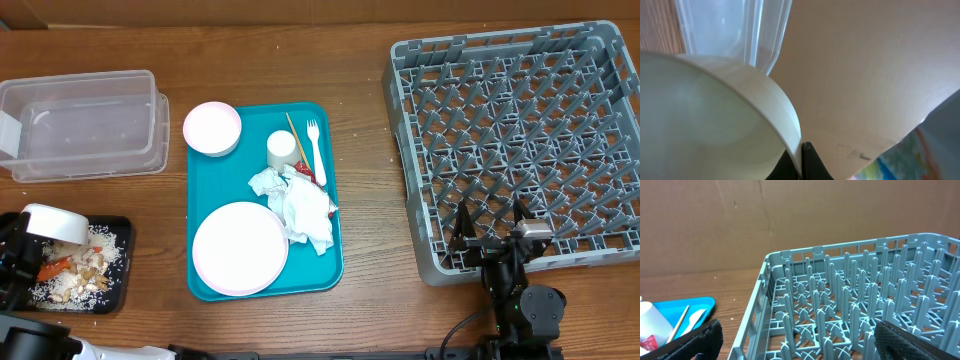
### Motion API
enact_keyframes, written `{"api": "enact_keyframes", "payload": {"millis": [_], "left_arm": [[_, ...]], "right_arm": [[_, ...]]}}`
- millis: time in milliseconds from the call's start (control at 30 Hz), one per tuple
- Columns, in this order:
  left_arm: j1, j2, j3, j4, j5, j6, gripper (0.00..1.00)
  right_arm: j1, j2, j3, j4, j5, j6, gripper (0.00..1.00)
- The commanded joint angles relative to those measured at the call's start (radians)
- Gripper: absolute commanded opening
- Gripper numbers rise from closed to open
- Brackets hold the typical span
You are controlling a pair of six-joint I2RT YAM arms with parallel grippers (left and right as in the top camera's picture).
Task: Sort waste into correct bins and load items into the dishwasher
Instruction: 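Lift the rice bowl over the black tray and tip out the rice, then return the emptied bowl to the teal tray with the left gripper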
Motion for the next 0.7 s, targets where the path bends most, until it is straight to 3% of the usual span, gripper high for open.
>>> {"api": "enact_keyframes", "payload": {"millis": [0, 67, 133, 300, 433, 567, 667], "left_arm": [[0.0, 0.003, 0.005, 0.002, 0.037, 0.003, 0.04], [-0.011, 0.0, 0.005, -0.094, 0.066, 0.122, 0.04], [-0.021, -0.002, 0.027, -0.106, -0.012, 0.13, 0.04], [-0.047, -0.047, 0.103, -0.268, -0.027, 0.241, 0.04], [-0.112, -0.125, 0.275, -0.406, -0.224, 0.26, 0.04], [-0.303, -0.223, 0.442, -0.48, -0.319, 0.259, 0.04], [-0.488, -0.282, 0.517, -0.468, -0.483, 0.195, 0.04]], "right_arm": [[0.005, -0.008, -0.01, 0.007, 0.009, -0.004, 1.0], [0.005, -0.008, -0.01, 0.007, 0.009, -0.004, 1.0], [0.005, -0.008, -0.01, 0.007, 0.009, -0.004, 1.0], [0.005, -0.008, -0.01, 0.007, 0.009, -0.004, 1.0], [0.005, -0.008, -0.01, 0.007, 0.009, -0.004, 1.0], [0.005, -0.008, -0.01, 0.007, 0.009, -0.004, 1.0], [0.005, -0.008, -0.01, 0.007, 0.009, -0.004, 1.0]]}}
